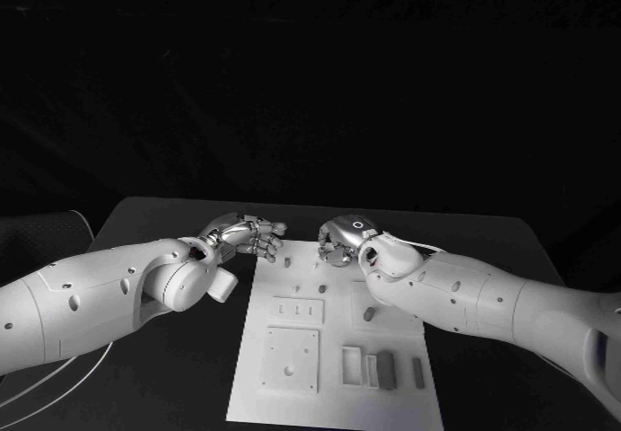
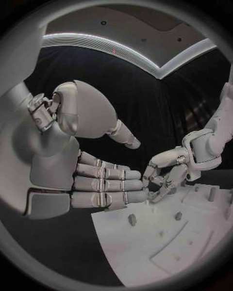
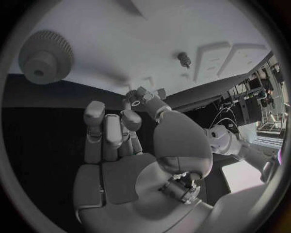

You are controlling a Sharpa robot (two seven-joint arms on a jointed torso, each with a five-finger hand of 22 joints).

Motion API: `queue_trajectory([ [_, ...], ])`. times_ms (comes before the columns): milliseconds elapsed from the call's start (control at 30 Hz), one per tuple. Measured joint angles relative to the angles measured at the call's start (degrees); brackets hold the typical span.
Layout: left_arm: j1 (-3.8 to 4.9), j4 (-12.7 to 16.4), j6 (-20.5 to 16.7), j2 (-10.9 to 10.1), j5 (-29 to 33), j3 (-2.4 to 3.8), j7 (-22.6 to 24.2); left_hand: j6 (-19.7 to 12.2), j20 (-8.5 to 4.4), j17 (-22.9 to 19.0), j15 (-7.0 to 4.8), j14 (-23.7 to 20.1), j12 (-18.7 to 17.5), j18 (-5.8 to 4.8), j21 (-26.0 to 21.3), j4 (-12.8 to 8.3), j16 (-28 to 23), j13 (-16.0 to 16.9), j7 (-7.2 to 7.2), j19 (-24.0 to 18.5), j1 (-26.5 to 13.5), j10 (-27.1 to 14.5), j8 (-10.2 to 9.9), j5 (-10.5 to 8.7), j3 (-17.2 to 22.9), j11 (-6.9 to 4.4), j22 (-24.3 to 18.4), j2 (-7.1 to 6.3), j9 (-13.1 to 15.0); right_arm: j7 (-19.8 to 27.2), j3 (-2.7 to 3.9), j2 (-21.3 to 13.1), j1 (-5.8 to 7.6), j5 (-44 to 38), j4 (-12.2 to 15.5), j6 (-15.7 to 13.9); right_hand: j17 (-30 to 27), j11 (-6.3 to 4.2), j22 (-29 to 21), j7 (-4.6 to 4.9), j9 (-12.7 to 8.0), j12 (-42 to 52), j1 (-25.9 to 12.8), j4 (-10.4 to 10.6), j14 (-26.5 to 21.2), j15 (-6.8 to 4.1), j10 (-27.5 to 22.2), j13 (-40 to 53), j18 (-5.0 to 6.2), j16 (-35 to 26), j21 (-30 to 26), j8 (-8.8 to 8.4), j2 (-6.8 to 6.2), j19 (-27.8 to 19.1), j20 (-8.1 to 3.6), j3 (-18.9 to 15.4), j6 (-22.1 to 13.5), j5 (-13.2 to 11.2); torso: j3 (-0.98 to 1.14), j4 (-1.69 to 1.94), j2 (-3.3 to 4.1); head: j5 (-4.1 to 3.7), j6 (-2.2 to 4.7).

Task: Assemble the parts on the task board

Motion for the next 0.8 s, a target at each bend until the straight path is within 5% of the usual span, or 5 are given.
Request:
queue_trajectory([
  [800,0.02,0.12,-0.03,-0.23,-0.07,0.01,0.04,0.00,0.00,0.24,0.00,0.00,-0.22,-0.44,0.00,-0.13,-0.22,0.25,0.00,0.00,0.00,-0.41,-0.23,0.00,0.13,0.01,0.10,0.00,0.11,0.07,-0.10,0.77,-0.01,0.03,-0.61,0.01,-0.06,-0.01,0.00,-0.15,0.11,0.00,-0.08,-0.03,0.12,-0.11,0.20,0.00,0.02,0.00,0.00,-0.22,-0.09,0.08,0.09,0.00,0.16,0.01,0.05,-0.04,0.03,0.24,-0.36],
])
